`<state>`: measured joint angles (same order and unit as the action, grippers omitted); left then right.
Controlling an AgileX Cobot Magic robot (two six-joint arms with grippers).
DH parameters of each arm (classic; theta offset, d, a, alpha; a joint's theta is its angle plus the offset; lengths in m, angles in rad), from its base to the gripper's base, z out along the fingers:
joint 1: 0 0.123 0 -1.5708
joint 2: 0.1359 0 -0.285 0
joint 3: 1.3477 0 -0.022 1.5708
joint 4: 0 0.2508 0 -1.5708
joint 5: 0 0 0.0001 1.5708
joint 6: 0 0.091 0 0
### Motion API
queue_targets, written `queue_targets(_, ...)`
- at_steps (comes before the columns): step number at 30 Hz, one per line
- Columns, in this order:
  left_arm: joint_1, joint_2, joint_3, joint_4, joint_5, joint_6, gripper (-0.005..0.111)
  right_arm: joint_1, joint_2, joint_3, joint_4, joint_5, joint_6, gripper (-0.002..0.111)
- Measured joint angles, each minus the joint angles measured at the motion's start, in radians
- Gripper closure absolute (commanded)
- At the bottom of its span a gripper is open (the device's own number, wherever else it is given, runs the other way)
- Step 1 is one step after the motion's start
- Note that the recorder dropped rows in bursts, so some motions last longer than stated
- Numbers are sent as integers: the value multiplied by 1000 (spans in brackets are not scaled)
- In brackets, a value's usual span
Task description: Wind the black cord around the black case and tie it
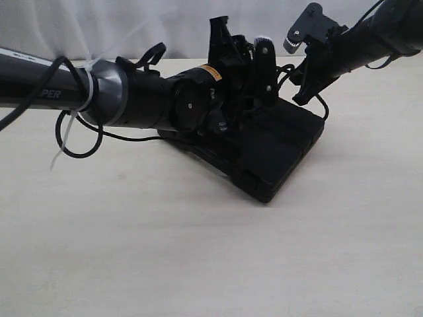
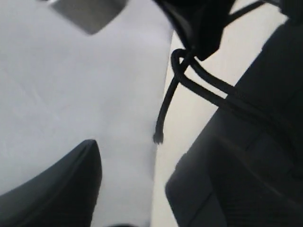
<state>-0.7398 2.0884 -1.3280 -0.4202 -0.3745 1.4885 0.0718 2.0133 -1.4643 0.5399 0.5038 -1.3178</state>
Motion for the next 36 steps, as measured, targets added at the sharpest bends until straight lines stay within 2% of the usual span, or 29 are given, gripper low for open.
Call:
queue_targets(3,35,35,0,242,-37,4,45,0,0,0,0,8,-39,104)
queue_targets(5,61,68,0,309,-90,4,45,0,0,0,20,8,-84,104)
queue_targets(7,96,107,0,347,-171,6,45,0,0,0,72,8,-170,104)
queue_targets(11,147,161,0,380,-304,-28,45,0,0,0,298,30,-414,104)
queue_targets(14,158,187,0,443,-395,-149,45,0,0,0,425,79,-580,104)
queue_targets(18,158,199,-12,507,-510,-304,46,0,0,0,454,107,-646,104)
queue_targets(19,158,199,-20,525,-520,-346,50,0,0,0,457,109,-653,104)
queue_targets(21,158,199,-41,562,-513,-425,65,0,0,0,462,117,-660,104)
queue_targets(24,158,199,-63,600,-428,-486,99,0,0,0,466,123,-661,104)
queue_targets(25,158,199,-69,606,-391,-492,107,0,0,0,466,125,-659,104)
queue_targets(28,158,199,-73,587,-305,-470,107,0,0,0,468,134,-657,103)
queue_targets(31,158,199,-73,514,-258,-396,107,0,0,0,468,155,-657,88)
queue_targets(36,158,199,-74,429,-224,-322,107,0,-2,0,454,167,-649,49)
